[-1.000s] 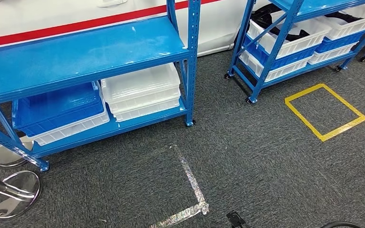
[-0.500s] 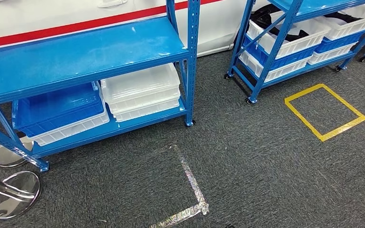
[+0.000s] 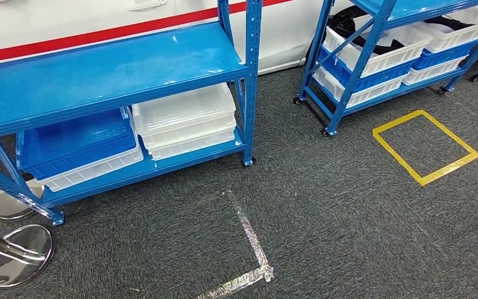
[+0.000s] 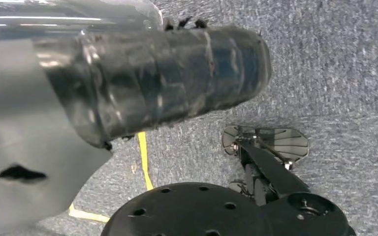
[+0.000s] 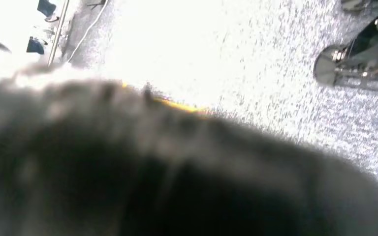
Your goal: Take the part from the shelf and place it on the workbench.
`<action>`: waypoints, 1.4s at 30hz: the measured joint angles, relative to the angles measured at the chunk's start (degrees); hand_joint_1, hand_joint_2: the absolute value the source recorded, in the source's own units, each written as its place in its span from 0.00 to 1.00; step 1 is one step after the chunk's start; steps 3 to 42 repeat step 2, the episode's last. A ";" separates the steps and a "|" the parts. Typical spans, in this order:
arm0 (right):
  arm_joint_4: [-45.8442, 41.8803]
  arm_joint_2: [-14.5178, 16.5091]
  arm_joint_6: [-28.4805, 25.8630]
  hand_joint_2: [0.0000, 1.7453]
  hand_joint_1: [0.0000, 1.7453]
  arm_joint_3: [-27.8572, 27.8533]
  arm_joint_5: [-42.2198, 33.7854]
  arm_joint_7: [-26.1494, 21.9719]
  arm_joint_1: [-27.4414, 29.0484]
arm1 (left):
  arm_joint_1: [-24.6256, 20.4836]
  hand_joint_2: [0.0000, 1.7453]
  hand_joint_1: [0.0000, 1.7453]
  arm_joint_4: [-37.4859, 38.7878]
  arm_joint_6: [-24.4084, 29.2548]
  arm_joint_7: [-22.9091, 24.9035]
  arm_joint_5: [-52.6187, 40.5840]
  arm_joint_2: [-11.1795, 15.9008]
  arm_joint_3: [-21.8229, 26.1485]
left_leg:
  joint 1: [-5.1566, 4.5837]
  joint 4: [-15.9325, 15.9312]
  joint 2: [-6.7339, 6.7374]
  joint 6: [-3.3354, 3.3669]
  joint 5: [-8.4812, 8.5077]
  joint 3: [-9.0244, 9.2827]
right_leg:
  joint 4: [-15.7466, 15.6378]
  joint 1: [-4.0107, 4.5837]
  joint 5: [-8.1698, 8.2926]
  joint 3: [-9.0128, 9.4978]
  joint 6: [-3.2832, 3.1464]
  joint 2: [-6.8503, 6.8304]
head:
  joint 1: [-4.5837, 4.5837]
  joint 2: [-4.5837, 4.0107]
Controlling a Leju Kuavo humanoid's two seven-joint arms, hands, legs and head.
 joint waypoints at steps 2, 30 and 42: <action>-0.24 0.02 0.11 0.00 0.00 -0.36 0.20 -0.02 0.17 | 0.21 0.00 0.00 -0.17 -0.10 0.08 -0.31 0.00 0.93 | 0.00 0.00 0.00 0.00 0.00 0.00 | -0.01 0.00 0.00 0.01 0.00 0.00 | 0.00 0.00; -0.24 0.02 0.11 0.00 0.00 -0.36 0.20 -0.02 0.17 | 0.21 0.00 0.00 -0.17 -0.10 0.08 -0.31 0.00 0.93 | 0.00 0.00 0.00 0.00 0.00 0.00 | -0.01 0.00 0.00 0.01 0.00 0.00 | 0.00 0.00; -0.24 0.02 0.11 0.00 0.00 -0.36 0.20 -0.02 0.17 | 0.21 0.00 0.00 -0.17 -0.10 0.08 -0.31 0.00 0.93 | 0.00 0.00 0.00 0.00 0.00 0.00 | -0.01 0.00 0.00 0.01 0.00 0.00 | 0.00 0.00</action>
